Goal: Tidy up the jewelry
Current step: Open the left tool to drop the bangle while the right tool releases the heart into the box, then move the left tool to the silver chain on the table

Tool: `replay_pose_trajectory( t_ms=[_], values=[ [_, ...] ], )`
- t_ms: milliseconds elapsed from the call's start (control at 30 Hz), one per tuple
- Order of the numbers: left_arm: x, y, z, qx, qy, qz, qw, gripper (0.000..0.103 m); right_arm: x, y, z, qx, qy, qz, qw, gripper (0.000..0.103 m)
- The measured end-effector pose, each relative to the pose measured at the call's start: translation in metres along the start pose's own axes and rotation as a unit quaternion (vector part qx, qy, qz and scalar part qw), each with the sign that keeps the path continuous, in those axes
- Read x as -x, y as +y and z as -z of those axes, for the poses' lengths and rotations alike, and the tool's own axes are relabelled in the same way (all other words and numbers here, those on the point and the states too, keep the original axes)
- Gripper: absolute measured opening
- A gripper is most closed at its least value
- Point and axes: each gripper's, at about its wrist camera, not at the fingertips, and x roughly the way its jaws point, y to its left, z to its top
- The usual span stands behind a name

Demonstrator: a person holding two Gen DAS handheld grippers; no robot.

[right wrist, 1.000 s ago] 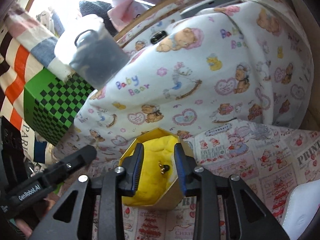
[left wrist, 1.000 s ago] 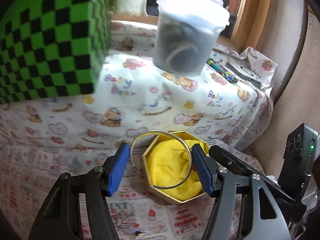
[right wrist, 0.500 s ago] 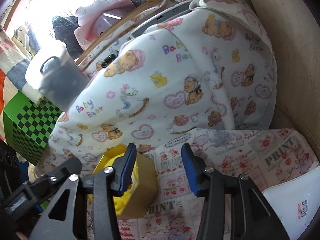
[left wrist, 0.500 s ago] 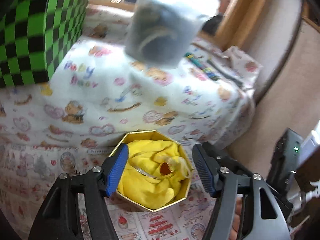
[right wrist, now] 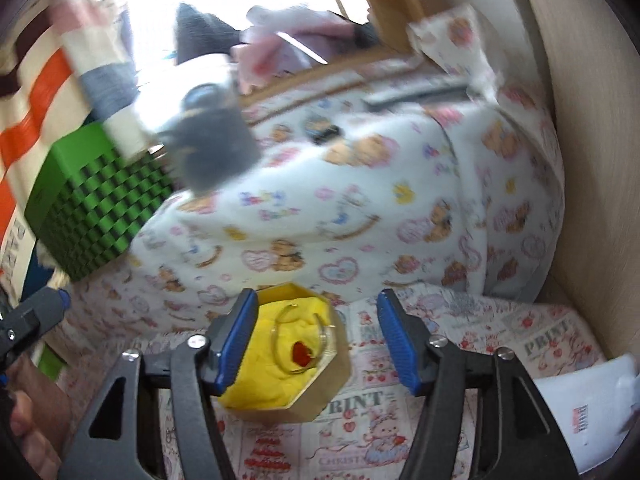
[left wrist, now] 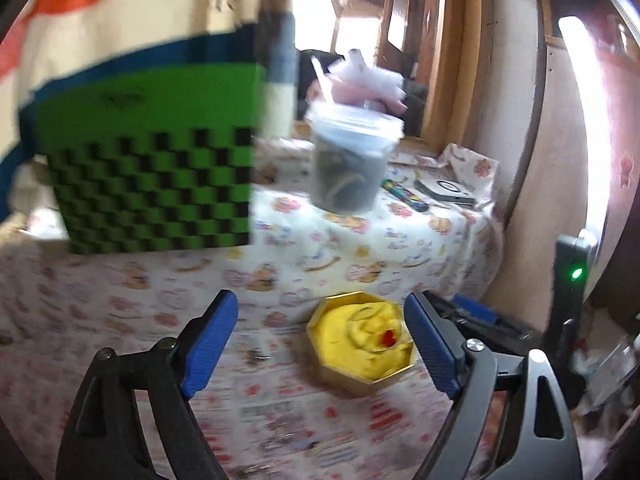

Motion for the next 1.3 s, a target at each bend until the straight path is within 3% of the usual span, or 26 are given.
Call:
replay_pose_trajectory(
  t_ms=[100,267,333,367,433,533,667,767,900,1100,1167,1233,1300],
  values=[
    [0.019,0.016,0.012,-0.001,-0.026,-0.050,0.9984,0.084,0.006,0.018,0.003,0.025,0.004,-0.008,1.000,0.063],
    [0.039,0.034,0.027,-0.005,-0.028,-0.085,0.9960,0.084,0.010,0.043,0.012,0.053,0.033,-0.019,0.998,0.068],
    [0.044,0.039,0.034,-0.005,-0.021,-0.104,0.9943,0.084,0.013,0.050,0.015,0.059,0.046,-0.029,0.997,0.074],
    [0.045,0.041,0.038,-0.003,-0.019,-0.120,0.9926,0.084,0.012,0.056,0.017,0.066,0.057,-0.027,0.996,0.083],
    [0.048,0.050,0.046,0.011,-0.015,-0.161,0.9868,0.084,0.006,0.065,0.024,0.089,0.083,-0.006,0.993,0.084],
    [0.044,0.066,0.057,0.042,0.005,-0.141,0.9891,0.084,0.002,0.070,0.032,0.100,0.097,-0.012,0.990,0.084],
    [0.026,0.077,0.071,0.058,0.068,-0.110,0.9899,0.084,0.000,0.074,0.037,0.098,0.109,-0.011,0.989,0.085],
    [0.021,0.079,0.078,0.049,0.092,-0.111,0.9883,0.084,-0.002,0.074,0.039,0.096,0.115,-0.005,0.989,0.091],
    [0.015,0.082,0.083,0.059,0.120,-0.110,0.9848,0.084,-0.006,0.078,0.042,0.109,0.124,0.007,0.986,0.091],
    [-0.001,0.085,0.091,0.086,0.179,-0.061,0.9782,0.065,-0.010,0.079,0.045,0.113,0.132,0.012,0.985,0.091],
    [-0.004,0.085,0.094,0.093,0.191,-0.043,0.9762,0.050,-0.010,0.080,0.045,0.117,0.132,0.014,0.984,0.091],
    [-0.007,0.082,0.097,0.094,0.199,-0.024,0.9753,0.042,-0.011,0.080,0.046,0.120,0.133,0.016,0.984,0.091],
    [-0.008,0.077,0.098,0.081,0.201,-0.015,0.9762,0.039,-0.011,0.080,0.046,0.121,0.134,0.017,0.983,0.091]
  ],
)
